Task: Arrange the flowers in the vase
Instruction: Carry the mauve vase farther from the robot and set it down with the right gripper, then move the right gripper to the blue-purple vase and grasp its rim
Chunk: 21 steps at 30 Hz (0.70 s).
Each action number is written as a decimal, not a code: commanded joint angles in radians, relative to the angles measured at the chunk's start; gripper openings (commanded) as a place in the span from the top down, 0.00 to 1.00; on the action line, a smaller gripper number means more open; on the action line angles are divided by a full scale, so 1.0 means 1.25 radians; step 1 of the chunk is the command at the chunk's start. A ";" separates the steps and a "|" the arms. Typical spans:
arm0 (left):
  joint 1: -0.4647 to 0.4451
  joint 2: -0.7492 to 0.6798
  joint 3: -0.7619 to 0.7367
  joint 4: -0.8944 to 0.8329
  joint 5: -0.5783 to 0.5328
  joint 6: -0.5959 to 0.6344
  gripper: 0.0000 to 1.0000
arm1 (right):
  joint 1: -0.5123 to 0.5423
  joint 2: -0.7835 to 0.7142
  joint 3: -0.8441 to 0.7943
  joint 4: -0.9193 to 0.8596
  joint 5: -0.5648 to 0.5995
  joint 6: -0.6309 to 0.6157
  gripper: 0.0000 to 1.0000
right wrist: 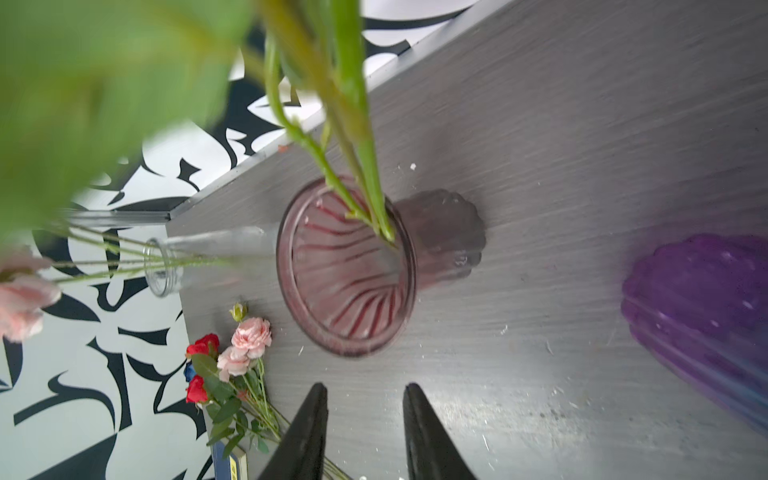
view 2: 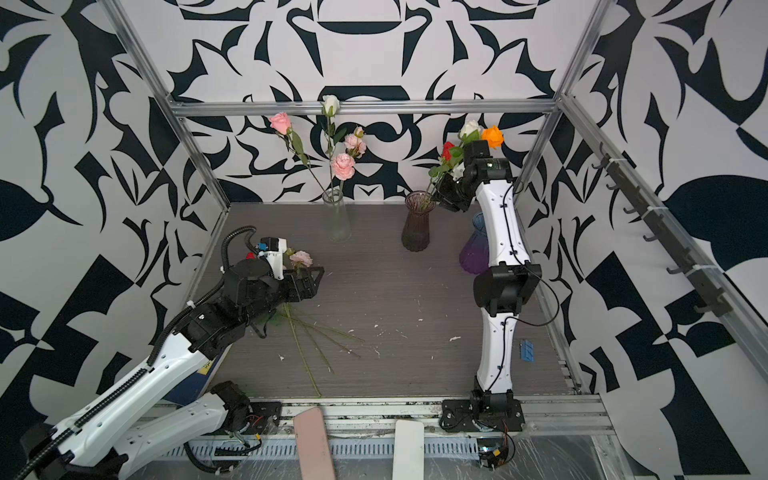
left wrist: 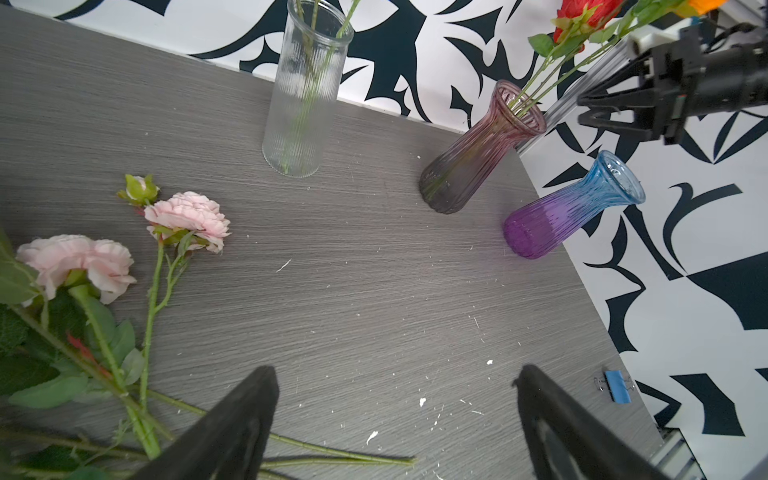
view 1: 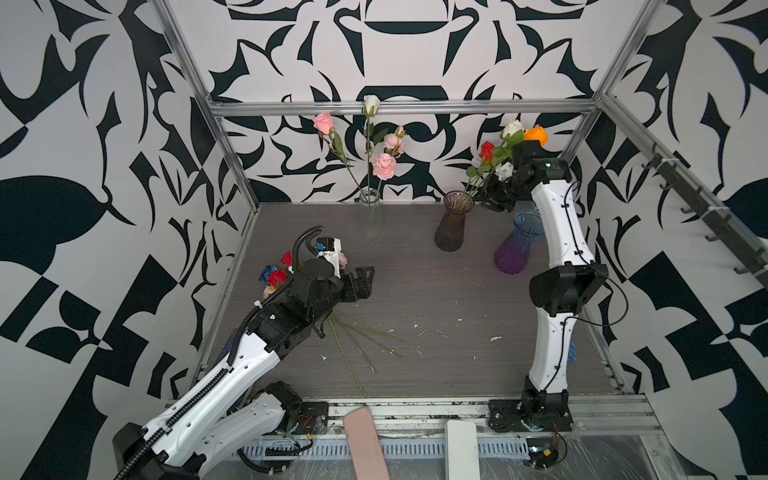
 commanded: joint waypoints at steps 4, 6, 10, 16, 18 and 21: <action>0.004 0.027 -0.022 0.063 0.014 -0.049 0.07 | -0.029 -0.231 -0.259 0.100 0.000 -0.016 0.65; 0.003 0.044 -0.022 0.079 0.020 -0.058 0.07 | -0.070 -0.312 -0.370 0.151 -0.022 0.007 0.66; 0.004 0.077 -0.017 0.107 0.036 -0.070 0.07 | -0.168 -0.424 -0.510 0.189 -0.051 0.038 0.68; 0.004 0.122 0.000 0.138 0.058 -0.085 0.08 | -0.192 -0.458 -0.525 0.127 0.075 0.039 0.65; 0.005 0.130 0.012 0.136 0.060 -0.080 0.08 | -0.203 -0.441 -0.508 0.100 0.137 0.042 0.62; 0.004 0.127 0.015 0.132 0.054 -0.076 0.08 | -0.224 -0.403 -0.476 0.072 0.174 0.074 0.57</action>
